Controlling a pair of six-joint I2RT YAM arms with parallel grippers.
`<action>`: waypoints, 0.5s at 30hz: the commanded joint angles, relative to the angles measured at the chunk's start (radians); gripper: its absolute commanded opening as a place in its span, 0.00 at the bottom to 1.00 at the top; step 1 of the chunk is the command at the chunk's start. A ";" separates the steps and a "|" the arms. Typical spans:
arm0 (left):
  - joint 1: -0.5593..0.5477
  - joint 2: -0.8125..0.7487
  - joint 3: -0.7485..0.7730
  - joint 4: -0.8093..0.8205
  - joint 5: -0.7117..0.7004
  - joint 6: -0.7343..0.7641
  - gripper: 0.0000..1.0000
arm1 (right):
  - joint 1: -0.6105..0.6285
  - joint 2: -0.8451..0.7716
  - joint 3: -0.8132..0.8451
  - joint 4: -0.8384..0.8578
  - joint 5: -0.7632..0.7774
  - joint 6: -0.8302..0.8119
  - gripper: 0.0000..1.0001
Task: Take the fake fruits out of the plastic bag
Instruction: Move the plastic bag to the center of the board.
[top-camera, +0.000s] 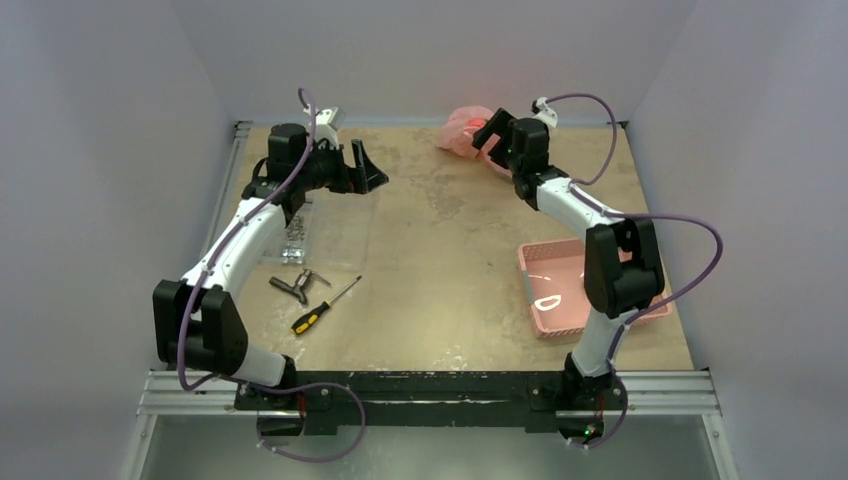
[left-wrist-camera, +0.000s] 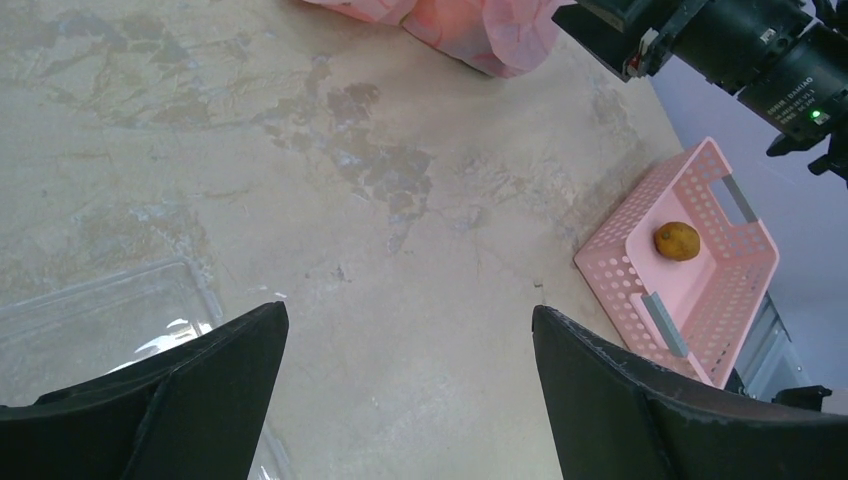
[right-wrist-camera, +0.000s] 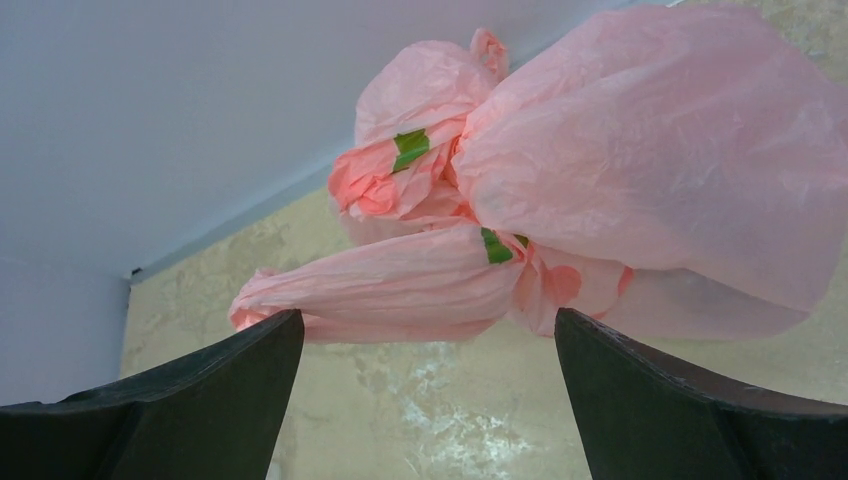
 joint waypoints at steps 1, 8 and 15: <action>-0.006 0.013 0.056 -0.011 0.066 -0.015 0.92 | -0.005 0.033 0.082 0.012 0.024 0.139 0.99; -0.006 0.022 0.063 -0.004 0.094 -0.036 0.92 | -0.030 0.050 0.093 -0.004 0.017 0.186 0.99; -0.006 0.018 0.062 0.002 0.113 -0.050 0.86 | -0.030 -0.004 0.007 0.151 -0.129 0.027 0.99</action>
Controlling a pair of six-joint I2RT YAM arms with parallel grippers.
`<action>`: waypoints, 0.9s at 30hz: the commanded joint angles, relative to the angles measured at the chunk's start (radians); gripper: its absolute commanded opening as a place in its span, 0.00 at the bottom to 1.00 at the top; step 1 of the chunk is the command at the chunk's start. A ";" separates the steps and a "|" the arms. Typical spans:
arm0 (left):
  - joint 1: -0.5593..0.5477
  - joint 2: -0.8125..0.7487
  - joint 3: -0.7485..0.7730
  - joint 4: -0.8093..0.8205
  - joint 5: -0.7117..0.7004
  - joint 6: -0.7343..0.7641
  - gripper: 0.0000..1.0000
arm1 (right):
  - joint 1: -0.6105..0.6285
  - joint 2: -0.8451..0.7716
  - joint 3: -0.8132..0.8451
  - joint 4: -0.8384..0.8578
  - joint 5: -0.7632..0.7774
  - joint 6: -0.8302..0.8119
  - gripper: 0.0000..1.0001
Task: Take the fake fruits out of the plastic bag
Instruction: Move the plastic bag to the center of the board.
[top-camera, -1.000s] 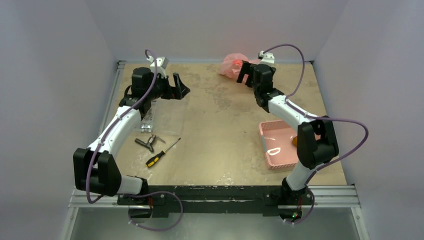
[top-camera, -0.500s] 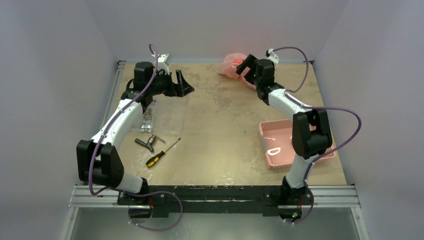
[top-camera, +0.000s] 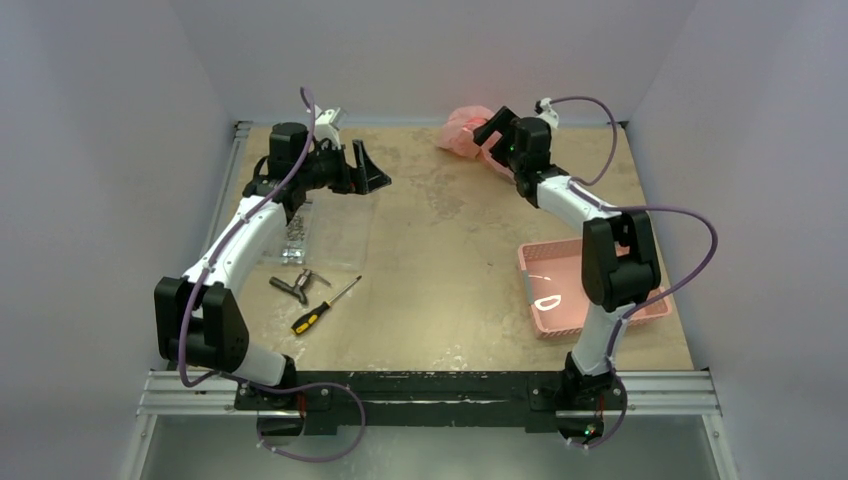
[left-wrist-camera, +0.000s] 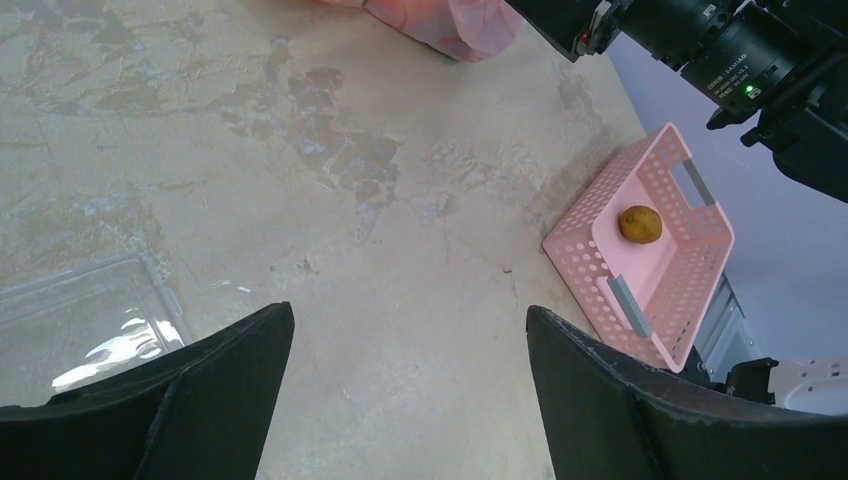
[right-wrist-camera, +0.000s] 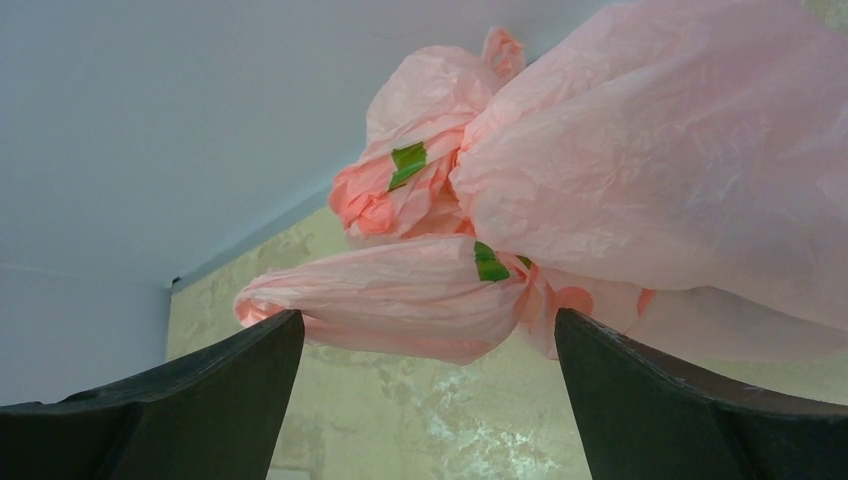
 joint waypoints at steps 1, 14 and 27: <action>-0.006 -0.007 0.042 0.029 0.045 -0.019 0.85 | 0.000 -0.071 -0.034 0.125 -0.109 -0.103 0.98; -0.013 -0.003 0.040 0.034 0.061 -0.026 0.80 | -0.001 -0.063 0.014 0.072 -0.074 -0.295 0.85; -0.016 0.002 0.037 0.027 0.061 -0.014 0.85 | -0.028 -0.207 -0.068 0.030 -0.130 -0.099 0.99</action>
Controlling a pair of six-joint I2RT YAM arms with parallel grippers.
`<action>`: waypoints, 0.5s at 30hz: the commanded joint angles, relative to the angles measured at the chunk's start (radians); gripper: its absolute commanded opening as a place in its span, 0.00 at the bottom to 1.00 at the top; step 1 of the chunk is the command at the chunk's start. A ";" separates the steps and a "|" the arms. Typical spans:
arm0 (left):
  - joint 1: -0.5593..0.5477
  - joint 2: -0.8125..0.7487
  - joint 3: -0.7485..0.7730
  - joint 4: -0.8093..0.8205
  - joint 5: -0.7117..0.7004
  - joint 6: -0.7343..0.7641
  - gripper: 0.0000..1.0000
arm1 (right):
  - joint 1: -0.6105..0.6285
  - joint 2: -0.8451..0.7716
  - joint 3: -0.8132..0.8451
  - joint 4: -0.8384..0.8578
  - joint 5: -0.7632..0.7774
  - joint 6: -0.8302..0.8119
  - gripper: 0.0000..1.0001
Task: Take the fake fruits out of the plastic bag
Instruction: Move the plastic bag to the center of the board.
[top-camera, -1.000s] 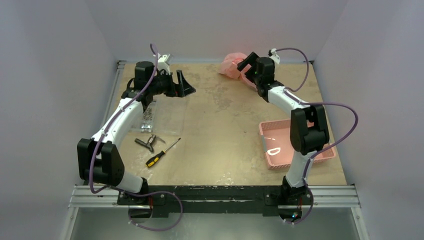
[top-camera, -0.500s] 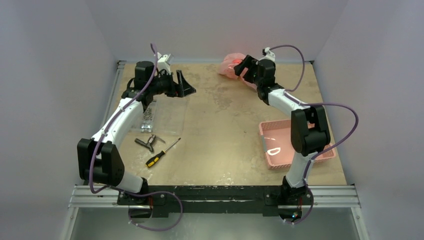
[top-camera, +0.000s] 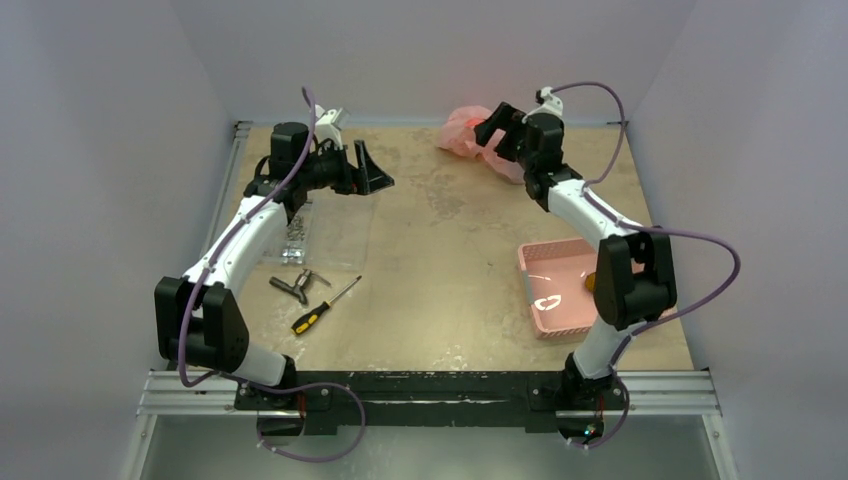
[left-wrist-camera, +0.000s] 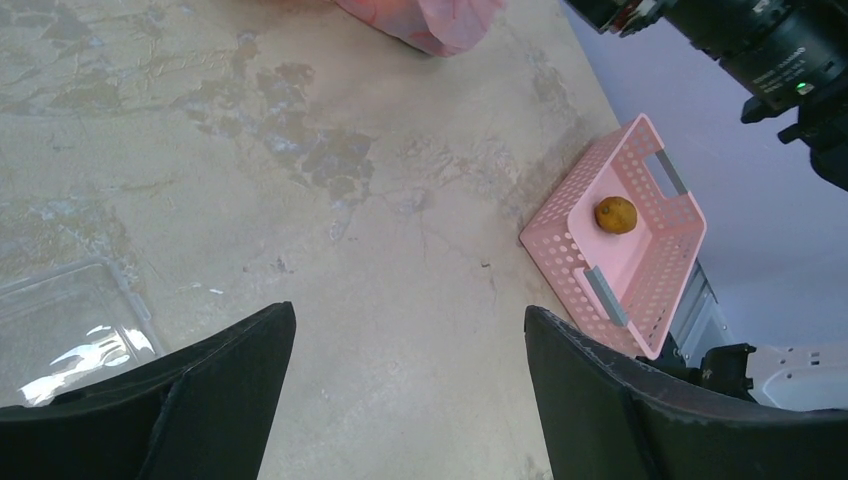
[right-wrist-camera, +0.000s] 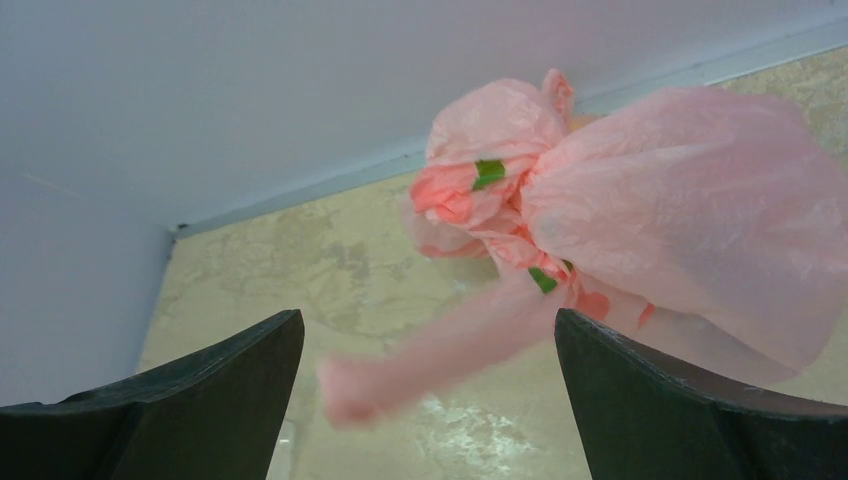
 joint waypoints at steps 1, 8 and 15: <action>-0.011 0.002 0.036 0.015 0.011 0.016 0.86 | -0.025 -0.100 -0.010 0.004 -0.021 0.160 0.99; -0.047 0.005 0.040 -0.026 -0.031 0.067 0.87 | -0.037 -0.008 0.108 -0.142 0.075 0.319 0.99; -0.064 0.034 0.058 -0.053 -0.042 0.079 0.86 | -0.035 0.090 0.157 -0.224 0.063 0.263 0.83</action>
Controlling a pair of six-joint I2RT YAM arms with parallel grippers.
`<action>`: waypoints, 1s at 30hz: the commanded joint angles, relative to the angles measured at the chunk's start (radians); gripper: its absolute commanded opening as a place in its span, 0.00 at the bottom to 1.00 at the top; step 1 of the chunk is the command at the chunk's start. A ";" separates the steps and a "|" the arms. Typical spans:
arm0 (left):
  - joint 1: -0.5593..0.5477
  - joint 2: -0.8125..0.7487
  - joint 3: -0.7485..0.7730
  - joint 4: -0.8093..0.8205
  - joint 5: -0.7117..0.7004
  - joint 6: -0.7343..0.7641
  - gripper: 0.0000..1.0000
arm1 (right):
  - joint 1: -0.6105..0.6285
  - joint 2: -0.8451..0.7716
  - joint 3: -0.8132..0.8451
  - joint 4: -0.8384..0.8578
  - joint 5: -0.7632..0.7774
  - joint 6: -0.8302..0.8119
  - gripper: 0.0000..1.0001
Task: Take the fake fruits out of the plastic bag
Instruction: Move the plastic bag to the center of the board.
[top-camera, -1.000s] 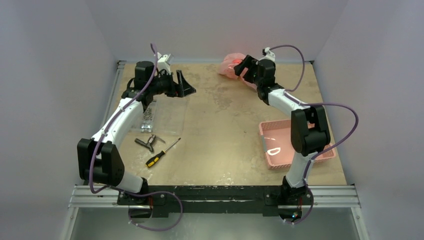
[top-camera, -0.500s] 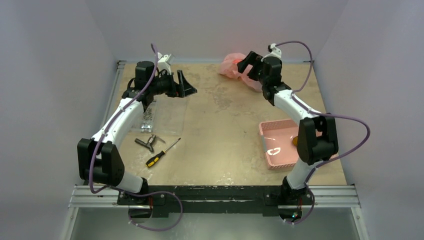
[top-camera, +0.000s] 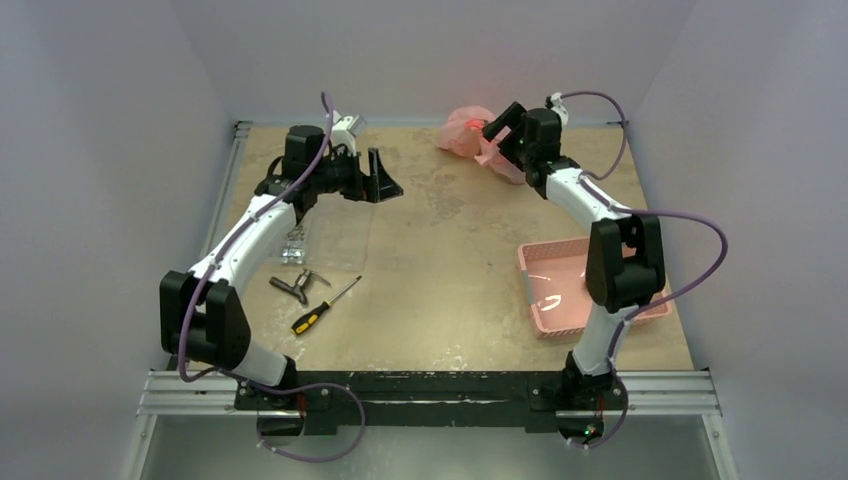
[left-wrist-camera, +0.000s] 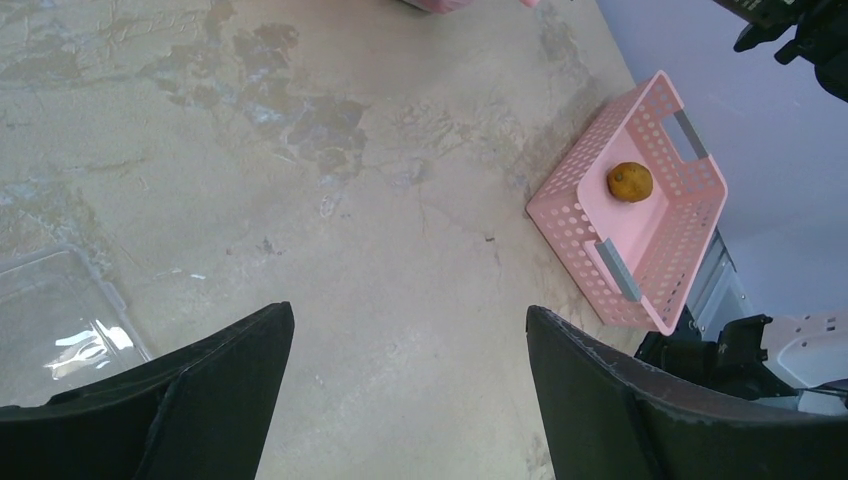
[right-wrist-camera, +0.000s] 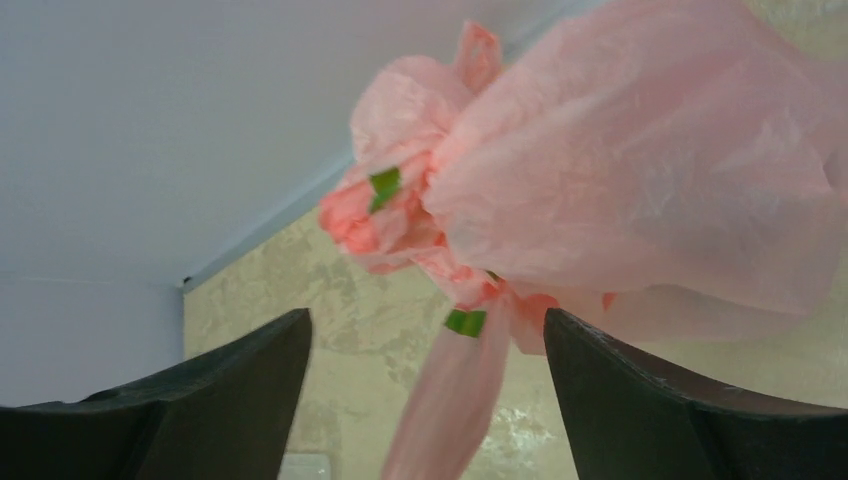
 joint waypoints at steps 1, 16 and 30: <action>-0.006 0.023 0.050 -0.006 -0.010 0.028 0.86 | 0.004 0.022 0.039 -0.100 0.016 -0.017 0.75; -0.130 0.062 0.101 -0.129 -0.080 0.084 0.86 | 0.081 -0.263 -0.356 -0.065 -0.385 -0.226 0.08; -0.326 0.114 0.181 -0.375 -0.289 0.156 0.76 | 0.308 -0.693 -0.810 0.046 -0.357 -0.052 0.07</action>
